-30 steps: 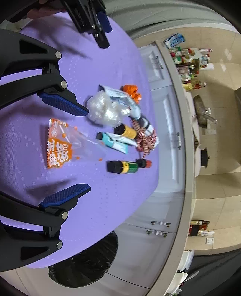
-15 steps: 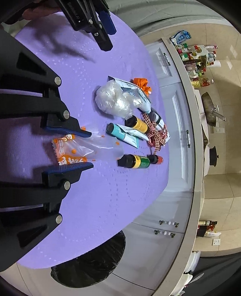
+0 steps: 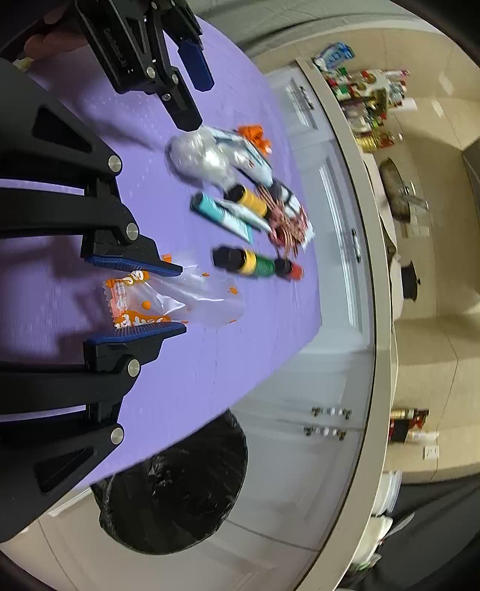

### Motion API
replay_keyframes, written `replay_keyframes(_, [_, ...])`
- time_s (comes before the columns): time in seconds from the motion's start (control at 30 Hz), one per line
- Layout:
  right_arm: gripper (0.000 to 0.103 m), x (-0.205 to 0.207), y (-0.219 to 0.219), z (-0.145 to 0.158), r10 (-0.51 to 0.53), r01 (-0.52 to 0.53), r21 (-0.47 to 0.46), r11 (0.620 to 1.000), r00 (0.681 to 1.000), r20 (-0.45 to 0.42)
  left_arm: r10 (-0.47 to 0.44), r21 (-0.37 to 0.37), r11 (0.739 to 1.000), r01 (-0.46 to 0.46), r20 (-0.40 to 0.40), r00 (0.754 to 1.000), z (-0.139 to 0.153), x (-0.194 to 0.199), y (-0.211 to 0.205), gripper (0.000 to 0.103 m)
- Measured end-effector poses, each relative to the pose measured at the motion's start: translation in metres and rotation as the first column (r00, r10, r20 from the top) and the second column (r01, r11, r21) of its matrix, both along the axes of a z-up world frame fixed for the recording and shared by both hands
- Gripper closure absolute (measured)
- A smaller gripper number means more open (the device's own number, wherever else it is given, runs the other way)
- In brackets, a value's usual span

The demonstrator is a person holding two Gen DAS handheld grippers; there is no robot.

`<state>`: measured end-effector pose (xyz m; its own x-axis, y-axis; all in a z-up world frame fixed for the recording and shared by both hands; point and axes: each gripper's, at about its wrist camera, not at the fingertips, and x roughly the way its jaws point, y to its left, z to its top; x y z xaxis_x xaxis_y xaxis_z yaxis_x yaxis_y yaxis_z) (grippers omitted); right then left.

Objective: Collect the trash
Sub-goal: 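Grasp the clear plastic bag with left tool while right tool holds the snack bag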

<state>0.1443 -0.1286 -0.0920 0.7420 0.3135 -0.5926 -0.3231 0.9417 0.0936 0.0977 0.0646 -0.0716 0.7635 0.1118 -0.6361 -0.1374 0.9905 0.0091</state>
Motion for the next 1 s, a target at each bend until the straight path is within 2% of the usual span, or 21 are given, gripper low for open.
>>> replay_keyframes(0.4, [0.077,0.016,-0.033,-0.002,-0.047,0.047,0.042,0.998,0.999,-0.011,0.01,0.021,1.0,-0.009,-0.08,0.997,-0.013,0.039,-0.018,0.036])
replay_keyframes(0.43, [0.077,0.016,-0.034,-0.003,-0.047,0.048,0.046,0.998,0.999,-0.012,0.013,0.02,1.0,-0.012,-0.087,0.996,-0.014,0.041,-0.018,0.038])
replay_keyframes(0.5, [0.077,0.017,-0.037,-0.004,-0.049,0.05,0.051,0.997,0.999,-0.015,0.015,0.022,1.0,-0.013,-0.102,0.995,-0.018,0.042,-0.019,0.051])
replay_keyframes(0.53, [0.077,0.018,-0.037,-0.004,-0.049,0.05,0.053,0.997,0.999,-0.016,0.016,0.027,1.0,-0.013,-0.103,0.995,-0.018,0.042,-0.02,0.052])
replay_keyframes(0.7, [0.077,0.019,-0.04,-0.005,-0.051,0.052,0.059,0.997,0.999,-0.019,0.017,0.033,0.999,-0.014,-0.089,0.996,-0.016,0.038,-0.02,0.058])
replay_keyframes(1.0, [0.077,0.017,-0.044,-0.001,-0.064,0.064,0.057,0.996,0.998,-0.004,-0.006,0.055,0.998,0.007,-0.009,1.0,0.003,0.015,-0.024,0.059])
